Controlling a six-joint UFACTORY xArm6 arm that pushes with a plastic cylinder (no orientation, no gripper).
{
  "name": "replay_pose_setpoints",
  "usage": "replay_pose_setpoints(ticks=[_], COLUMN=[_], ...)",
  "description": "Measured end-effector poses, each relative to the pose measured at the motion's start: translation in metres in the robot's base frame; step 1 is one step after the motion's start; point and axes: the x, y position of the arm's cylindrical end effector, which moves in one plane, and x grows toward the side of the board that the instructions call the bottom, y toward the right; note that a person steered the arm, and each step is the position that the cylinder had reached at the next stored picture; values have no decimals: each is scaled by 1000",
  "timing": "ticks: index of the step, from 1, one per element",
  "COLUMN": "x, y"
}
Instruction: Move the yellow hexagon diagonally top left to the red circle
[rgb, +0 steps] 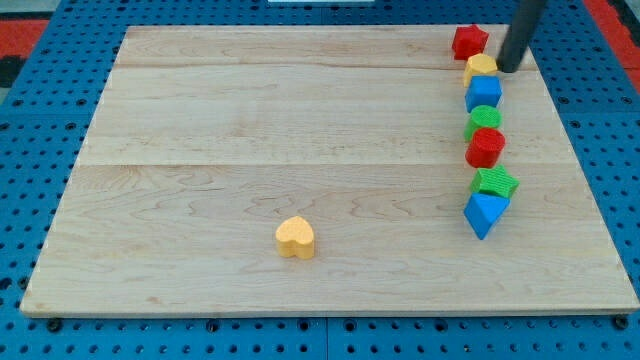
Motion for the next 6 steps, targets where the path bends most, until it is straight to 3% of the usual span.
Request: replay_pose_setpoints(ticks=[2,3,4,6], x=[12,11,-4,34], y=[7,-35,-113,-159])
